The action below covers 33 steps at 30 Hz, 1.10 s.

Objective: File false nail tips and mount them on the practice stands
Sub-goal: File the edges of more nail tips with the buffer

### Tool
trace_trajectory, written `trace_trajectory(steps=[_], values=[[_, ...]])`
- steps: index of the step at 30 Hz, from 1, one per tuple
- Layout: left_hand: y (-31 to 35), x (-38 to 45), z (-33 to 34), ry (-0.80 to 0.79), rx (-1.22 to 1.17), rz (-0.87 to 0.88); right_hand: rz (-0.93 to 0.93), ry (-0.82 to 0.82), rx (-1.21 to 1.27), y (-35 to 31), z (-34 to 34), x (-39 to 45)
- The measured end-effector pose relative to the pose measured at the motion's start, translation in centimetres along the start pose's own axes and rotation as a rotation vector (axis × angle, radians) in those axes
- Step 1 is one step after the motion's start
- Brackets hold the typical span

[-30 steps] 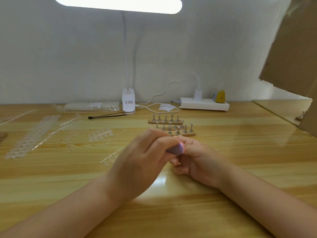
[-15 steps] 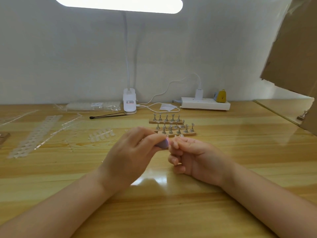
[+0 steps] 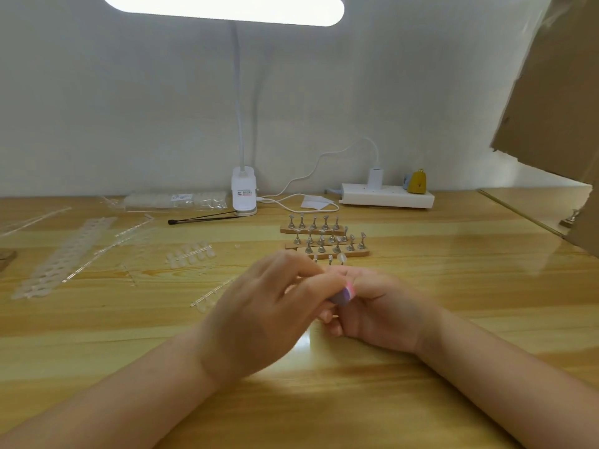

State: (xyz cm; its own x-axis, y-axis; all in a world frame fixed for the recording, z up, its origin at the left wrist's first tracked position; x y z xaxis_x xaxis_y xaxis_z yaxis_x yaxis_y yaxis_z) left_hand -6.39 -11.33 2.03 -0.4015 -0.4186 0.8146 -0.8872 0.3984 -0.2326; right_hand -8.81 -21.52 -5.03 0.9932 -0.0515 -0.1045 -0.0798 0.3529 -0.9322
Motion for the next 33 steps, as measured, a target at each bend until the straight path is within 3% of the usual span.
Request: trace_trajectory(steps=[4,9,14,19,24,29,33], values=[[-2.5,-0.4,-0.6,-0.032,0.089,-0.128,-0.022,0.113,0.108,-0.1,-0.8,-0.1],[-0.4,-0.6,0.6,-0.044,0.139,0.028,-0.049,0.202,0.063,-0.3,-1.0,-0.1],[-2.5,-1.1,-0.2,-0.055,0.262,-0.038,-0.033,0.292,0.119,-0.1,-1.8,-0.2],[-0.2,-0.7,1.0,-0.052,0.168,0.046,-0.035,0.208,0.008,0.0,-1.1,0.0],[-2.7,-1.0,-0.5,-0.02,0.241,-0.045,-0.041,0.227,0.056,-0.1,-1.5,-0.1],[-0.2,-0.7,0.8,-0.032,0.118,0.063,-0.058,0.167,-0.028,-0.2,-1.0,-0.1],[-2.8,-1.0,-0.2,-0.027,0.163,-0.078,-0.067,0.155,0.041,-0.2,-1.1,-0.1]])
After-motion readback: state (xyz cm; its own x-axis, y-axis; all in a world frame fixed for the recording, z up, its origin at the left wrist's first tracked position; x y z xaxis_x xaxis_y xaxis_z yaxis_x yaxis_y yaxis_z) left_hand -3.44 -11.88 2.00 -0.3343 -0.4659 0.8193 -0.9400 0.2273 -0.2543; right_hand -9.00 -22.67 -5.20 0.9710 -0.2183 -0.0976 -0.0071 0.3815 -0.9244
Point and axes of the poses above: each hand's wrist, its own x-axis towards the middle knuckle, its own z-axis out of the palm, y = z × x, the point moved 8 cm from there along x, towards the middle knuckle, and after that the axes turned 5 degrees about z, right-handed, at the moved point
